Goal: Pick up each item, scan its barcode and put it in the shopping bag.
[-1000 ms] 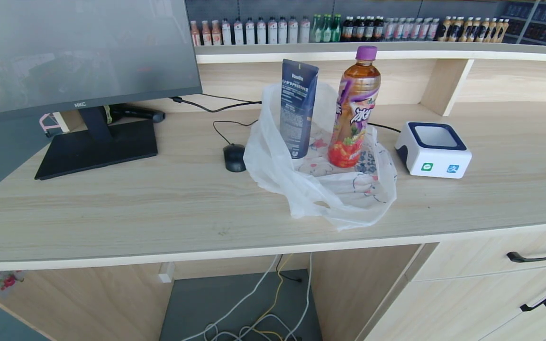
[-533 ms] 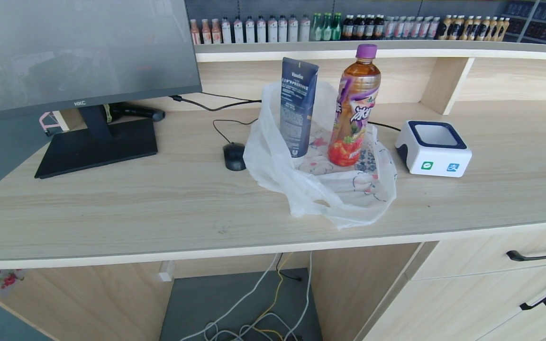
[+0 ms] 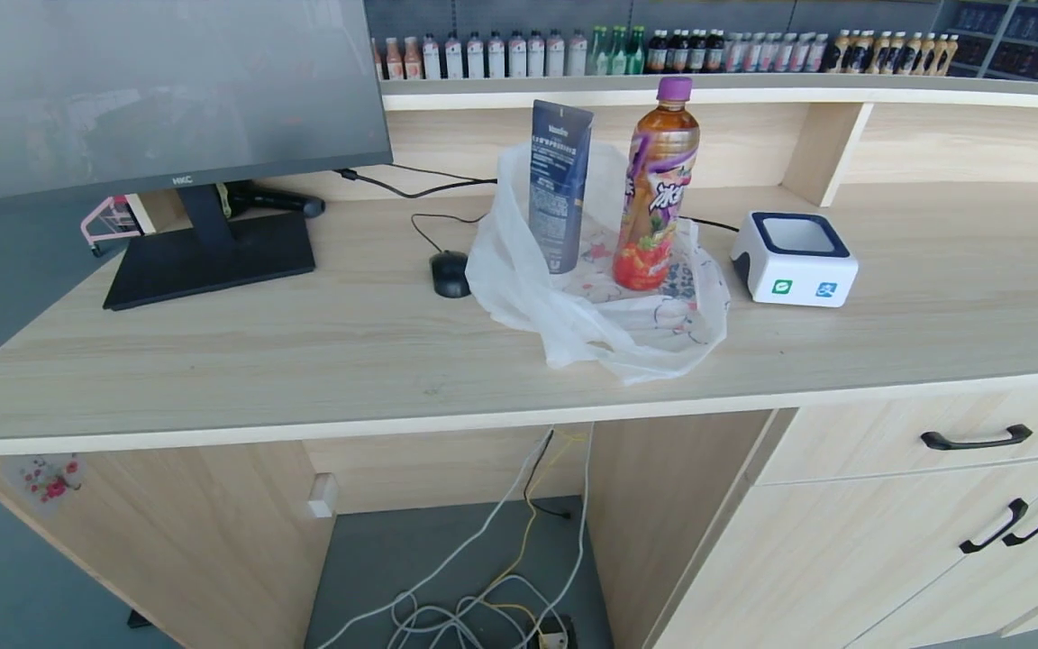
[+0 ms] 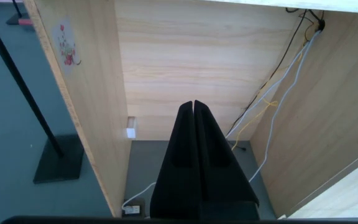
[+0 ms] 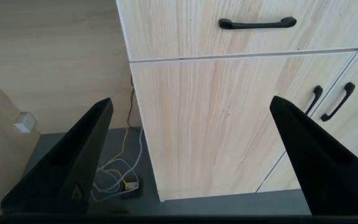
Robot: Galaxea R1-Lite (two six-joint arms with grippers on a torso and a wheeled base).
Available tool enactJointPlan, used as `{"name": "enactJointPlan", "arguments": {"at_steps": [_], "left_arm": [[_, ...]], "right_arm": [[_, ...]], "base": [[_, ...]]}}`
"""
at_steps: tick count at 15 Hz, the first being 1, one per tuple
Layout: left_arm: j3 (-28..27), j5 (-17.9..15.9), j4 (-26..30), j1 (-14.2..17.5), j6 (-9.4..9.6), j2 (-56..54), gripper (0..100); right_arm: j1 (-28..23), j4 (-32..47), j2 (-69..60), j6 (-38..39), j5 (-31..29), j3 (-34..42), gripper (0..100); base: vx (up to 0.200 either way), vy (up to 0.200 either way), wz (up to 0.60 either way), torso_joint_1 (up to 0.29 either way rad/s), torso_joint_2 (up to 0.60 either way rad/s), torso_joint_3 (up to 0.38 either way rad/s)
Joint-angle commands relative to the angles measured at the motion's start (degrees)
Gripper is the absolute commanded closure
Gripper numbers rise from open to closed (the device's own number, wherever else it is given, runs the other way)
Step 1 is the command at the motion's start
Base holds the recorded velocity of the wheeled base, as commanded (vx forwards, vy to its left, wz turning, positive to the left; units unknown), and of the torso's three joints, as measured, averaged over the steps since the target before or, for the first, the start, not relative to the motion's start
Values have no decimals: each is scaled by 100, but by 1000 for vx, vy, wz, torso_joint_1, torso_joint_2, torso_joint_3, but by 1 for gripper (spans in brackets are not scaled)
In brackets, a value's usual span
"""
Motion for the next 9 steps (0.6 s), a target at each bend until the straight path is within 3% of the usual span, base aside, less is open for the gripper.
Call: {"name": "enactJointPlan", "arguments": {"at_steps": [1, 9], "left_arm": [[0, 0, 0, 0, -9, -2, 100], [0, 0, 0, 0, -35, -2, 100]], "right_arm": [[1, -1, 10, -11, 1, 0, 0], [1, -1, 10, -2, 1, 0, 0]], "base": [[0, -200, 0, 2, 2, 2], [0, -200, 0, 8, 1, 2]]}}
